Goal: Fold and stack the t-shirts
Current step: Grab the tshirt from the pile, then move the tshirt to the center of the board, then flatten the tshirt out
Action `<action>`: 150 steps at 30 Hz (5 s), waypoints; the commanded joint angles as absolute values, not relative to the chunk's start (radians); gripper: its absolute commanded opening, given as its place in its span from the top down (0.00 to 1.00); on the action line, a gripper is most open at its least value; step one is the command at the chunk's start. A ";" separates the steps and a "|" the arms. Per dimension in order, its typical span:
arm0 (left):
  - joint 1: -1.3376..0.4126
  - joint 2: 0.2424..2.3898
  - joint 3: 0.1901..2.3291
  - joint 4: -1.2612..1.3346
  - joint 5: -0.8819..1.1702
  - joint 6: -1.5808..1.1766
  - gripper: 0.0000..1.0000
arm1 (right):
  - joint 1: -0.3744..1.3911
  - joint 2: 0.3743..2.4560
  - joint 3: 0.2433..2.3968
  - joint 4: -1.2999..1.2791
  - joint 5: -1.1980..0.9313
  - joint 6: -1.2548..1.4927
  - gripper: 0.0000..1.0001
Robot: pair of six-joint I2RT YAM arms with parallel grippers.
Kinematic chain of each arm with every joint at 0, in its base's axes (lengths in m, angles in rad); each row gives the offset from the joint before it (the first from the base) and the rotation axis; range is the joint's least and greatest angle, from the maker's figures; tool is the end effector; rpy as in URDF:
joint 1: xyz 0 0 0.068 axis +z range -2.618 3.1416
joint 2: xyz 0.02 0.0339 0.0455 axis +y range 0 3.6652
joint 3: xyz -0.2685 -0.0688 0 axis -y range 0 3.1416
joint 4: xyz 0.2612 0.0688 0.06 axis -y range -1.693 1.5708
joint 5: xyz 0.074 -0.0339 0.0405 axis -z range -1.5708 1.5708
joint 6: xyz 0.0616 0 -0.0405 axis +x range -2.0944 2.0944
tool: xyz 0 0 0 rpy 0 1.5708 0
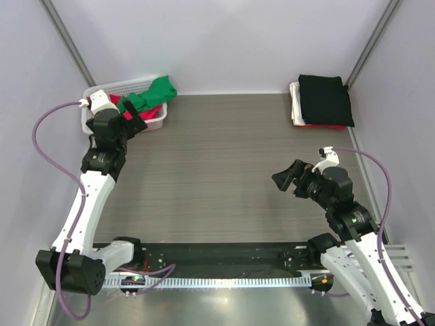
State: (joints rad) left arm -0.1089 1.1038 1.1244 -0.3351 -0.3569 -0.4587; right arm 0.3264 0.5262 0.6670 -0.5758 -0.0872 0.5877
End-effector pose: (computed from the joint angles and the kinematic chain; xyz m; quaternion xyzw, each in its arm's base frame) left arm 0.2849 -0.0095 0.3779 -0.2413 0.7660 -0.0241 0.5954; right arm 0.1506 0.0566 0.2874 0.0865 0.8381 0.2701 0.4660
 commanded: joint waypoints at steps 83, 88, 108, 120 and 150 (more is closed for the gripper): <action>-0.854 1.201 0.936 -0.571 -0.170 -0.854 0.27 | 0.428 1.051 0.761 -0.623 -0.088 0.733 0.13; -1.006 1.400 1.006 -0.554 -0.236 -0.842 0.36 | 0.428 1.011 0.744 -0.644 -0.072 0.732 0.12; -1.066 1.690 1.109 -0.518 -0.328 -0.781 0.58 | 0.428 0.946 0.716 -0.670 -0.061 0.709 0.12; -1.066 1.658 1.118 -0.548 -0.362 -0.778 0.99 | 0.428 0.942 0.715 -0.672 -0.054 0.707 0.12; -0.927 0.697 1.060 -1.209 -0.833 -0.974 1.00 | 0.425 1.811 1.302 -0.592 -0.043 0.584 0.12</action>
